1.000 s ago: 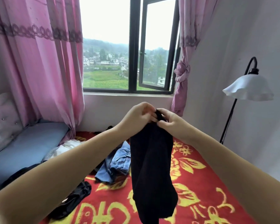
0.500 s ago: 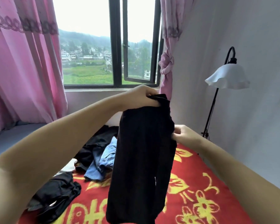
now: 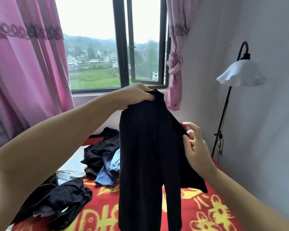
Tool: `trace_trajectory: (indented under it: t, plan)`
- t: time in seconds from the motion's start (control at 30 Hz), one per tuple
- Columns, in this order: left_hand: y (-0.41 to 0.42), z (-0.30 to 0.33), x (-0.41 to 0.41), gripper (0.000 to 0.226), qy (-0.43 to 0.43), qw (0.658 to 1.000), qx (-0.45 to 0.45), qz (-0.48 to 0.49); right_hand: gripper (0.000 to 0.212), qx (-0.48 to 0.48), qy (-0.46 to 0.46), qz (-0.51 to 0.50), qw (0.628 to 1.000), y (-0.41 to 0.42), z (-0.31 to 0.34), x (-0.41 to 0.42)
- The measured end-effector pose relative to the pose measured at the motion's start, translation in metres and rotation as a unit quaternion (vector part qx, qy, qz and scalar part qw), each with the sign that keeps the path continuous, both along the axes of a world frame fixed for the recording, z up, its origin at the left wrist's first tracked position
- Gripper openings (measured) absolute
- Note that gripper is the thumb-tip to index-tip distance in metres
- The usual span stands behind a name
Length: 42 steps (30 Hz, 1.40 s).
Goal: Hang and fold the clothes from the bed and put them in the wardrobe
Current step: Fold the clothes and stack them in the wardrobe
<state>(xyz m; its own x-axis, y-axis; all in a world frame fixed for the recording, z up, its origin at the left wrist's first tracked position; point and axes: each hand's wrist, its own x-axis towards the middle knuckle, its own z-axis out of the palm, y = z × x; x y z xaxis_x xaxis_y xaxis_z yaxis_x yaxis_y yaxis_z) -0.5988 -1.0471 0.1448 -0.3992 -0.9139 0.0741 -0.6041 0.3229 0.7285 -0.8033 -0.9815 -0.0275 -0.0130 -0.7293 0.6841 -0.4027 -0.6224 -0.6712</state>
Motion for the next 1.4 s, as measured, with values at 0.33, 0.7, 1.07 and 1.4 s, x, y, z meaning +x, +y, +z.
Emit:
trace_trajectory:
  t: [0.33,0.7,1.07,1.4]
  plan:
    - [0.018,0.007,-0.022,0.016,0.006,1.000,0.009,0.010,0.038,0.204,0.162,-0.114,0.959,-0.007,-0.005,0.053]
    - [-0.009,-0.002,0.015,0.013,0.050,0.993,0.061,-0.083,0.034,0.193,-0.118,-0.057,0.972,-0.007,0.005,-0.004]
    - [-0.070,-0.064,0.007,0.020,0.114,0.981,0.132,-0.084,0.042,0.397,0.236,-0.048,0.886,-0.013,-0.038,-0.115]
    - [-0.143,-0.155,-0.021,0.028,0.198,0.971,0.007,0.137,0.013,0.329,0.213,-0.117,0.913,-0.136,-0.088,-0.189]
